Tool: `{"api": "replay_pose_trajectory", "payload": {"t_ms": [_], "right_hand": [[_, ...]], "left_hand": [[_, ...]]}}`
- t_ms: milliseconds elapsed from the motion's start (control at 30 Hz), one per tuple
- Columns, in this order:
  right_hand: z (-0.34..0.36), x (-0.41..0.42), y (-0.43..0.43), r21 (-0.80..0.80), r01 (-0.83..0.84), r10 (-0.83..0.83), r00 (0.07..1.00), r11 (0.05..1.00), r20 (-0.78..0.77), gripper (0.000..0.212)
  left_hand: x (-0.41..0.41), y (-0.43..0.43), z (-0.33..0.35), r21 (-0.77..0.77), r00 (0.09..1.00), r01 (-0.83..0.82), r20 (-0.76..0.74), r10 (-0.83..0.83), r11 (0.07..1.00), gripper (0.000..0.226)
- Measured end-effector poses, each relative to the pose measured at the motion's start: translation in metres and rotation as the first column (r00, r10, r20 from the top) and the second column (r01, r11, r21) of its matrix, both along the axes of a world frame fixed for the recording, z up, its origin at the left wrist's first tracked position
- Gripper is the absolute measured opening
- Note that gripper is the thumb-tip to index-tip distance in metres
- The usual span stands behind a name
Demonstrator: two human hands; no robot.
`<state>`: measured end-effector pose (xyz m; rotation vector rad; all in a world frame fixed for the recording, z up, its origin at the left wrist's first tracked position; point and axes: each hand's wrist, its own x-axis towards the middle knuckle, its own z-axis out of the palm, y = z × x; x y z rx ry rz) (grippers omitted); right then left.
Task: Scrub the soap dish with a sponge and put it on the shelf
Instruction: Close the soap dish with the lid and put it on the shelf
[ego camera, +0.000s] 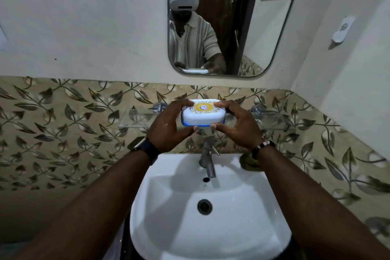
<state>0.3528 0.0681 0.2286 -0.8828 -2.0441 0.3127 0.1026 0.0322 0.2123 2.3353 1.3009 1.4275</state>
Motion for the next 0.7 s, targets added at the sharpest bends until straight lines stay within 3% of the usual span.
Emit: {"api": "replay_pose_trajectory", "payload": {"t_ms": [300, 700], "right_hand": [[-0.004, 0.003, 0.051, -0.067, 0.14, -0.137, 0.99, 0.988, 0.044, 0.053], [-0.034, 0.002, 0.076, -0.128, 0.226, -0.214, 0.972, 0.966, 0.102, 0.047]], "left_hand": [[0.02, 0.054, 0.002, -0.054, 0.988, -0.135, -0.088, 0.13, 0.989, 0.067], [0.022, 0.084, -0.025, -0.13, 0.95, -0.224, -0.249, 0.187, 0.966, 0.064]]}}
